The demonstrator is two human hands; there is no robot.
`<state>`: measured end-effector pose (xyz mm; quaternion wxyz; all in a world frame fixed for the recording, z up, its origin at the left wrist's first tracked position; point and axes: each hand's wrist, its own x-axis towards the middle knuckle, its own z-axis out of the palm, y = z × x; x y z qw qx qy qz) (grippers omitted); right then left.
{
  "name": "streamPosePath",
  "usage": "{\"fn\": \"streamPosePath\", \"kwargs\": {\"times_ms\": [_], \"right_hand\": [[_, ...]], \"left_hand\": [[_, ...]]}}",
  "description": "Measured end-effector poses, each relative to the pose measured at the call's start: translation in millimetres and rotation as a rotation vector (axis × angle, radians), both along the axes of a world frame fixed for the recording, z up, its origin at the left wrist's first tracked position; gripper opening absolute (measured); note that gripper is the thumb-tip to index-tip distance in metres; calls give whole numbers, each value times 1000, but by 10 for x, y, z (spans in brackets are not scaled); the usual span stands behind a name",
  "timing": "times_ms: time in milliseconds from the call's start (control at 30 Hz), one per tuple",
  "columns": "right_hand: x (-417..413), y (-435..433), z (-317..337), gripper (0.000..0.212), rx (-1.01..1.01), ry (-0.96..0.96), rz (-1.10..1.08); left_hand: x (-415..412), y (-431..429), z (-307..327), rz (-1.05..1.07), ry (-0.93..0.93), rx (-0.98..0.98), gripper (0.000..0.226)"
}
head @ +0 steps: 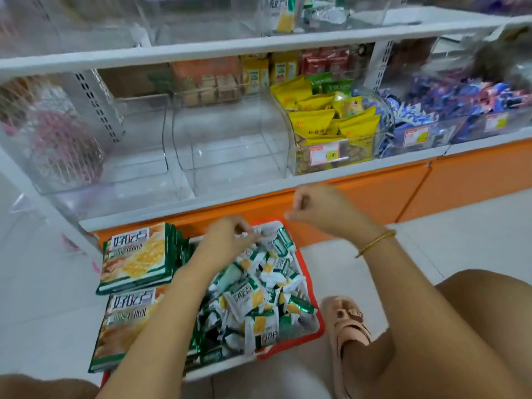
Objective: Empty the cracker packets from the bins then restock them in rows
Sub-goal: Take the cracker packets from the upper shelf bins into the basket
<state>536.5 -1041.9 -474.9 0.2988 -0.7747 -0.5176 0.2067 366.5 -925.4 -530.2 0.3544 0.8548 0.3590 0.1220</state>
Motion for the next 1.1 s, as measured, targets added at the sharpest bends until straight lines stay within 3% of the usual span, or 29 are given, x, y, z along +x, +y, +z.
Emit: {"fn": "streamPosePath", "kwargs": {"times_ms": [100, 267, 367, 433, 600, 700, 833, 1000, 1100], "right_hand": [[252, 150, 876, 23, 195, -121, -15], [852, 337, 1991, 29, 411, -405, -84], [1282, 449, 2479, 23, 499, -535, -139], [1611, 597, 2746, 17, 525, -558, -170], [2245, 1192, 3121, 24, 214, -417, -88], [2380, 1554, 3171, 41, -116, -394, 36], [2474, 1996, 3089, 54, -577, -385, 197], [2515, 2438, 2888, 40, -751, -455, 307], [2541, 2558, 2841, 52, -817, -687, 353]], "left_hand": [[295, 186, 857, 21, -261, 211, 26], [849, 399, 2231, -72, -544, 508, 27], [1197, 617, 2749, -118, -598, 677, 18], [1425, 802, 2958, -137, -526, 824, 15], [1826, 1098, 3041, -200, -130, 982, 44], [1904, 1161, 3008, -186, -18, 982, 41], [1954, 1224, 3008, -137, 5, 991, 31], [2000, 1248, 3057, -97, -130, 900, 13], [2044, 1199, 3106, -75, -127, 873, 6]]}}
